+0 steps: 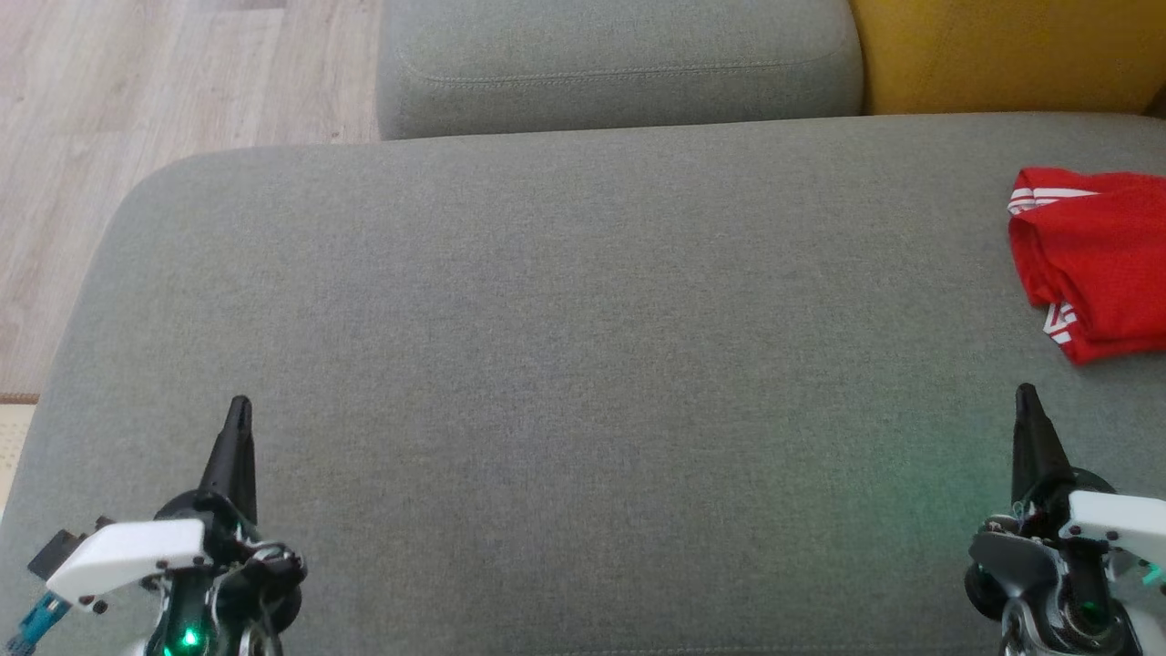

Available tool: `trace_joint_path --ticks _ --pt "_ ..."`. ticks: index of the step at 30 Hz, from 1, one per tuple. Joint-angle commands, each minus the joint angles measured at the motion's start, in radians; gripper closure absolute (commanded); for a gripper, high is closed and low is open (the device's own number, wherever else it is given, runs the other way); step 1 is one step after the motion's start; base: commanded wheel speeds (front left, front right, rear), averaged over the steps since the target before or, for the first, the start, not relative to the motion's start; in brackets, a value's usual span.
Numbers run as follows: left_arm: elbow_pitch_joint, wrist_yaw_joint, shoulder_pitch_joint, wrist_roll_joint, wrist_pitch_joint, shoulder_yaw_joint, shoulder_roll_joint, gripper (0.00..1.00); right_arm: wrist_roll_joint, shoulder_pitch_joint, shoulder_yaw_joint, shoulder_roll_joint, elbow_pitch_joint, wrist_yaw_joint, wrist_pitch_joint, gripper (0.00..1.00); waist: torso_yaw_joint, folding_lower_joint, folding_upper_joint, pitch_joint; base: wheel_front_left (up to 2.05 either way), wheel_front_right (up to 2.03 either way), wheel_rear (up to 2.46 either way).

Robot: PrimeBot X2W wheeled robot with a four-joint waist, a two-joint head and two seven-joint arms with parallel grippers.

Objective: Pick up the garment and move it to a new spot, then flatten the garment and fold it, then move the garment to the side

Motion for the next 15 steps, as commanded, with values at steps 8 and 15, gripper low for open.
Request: trace_joint_path --ticks 8,15 --pt "-0.034 -0.007 -0.052 -0.001 0.008 0.034 0.011 1.00 0.006 -0.049 0.015 -0.005 -0.038 0.007 0.009 1.00 0.000 0.0000 0.0000 0.000 0.00 0.00 0.00" --pt "-0.034 -0.007 -0.053 0.000 0.009 0.035 0.010 1.00 0.005 -0.049 0.014 -0.004 -0.038 0.007 0.011 1.00 0.000 0.0000 0.0000 0.000 0.00 0.00 0.00"
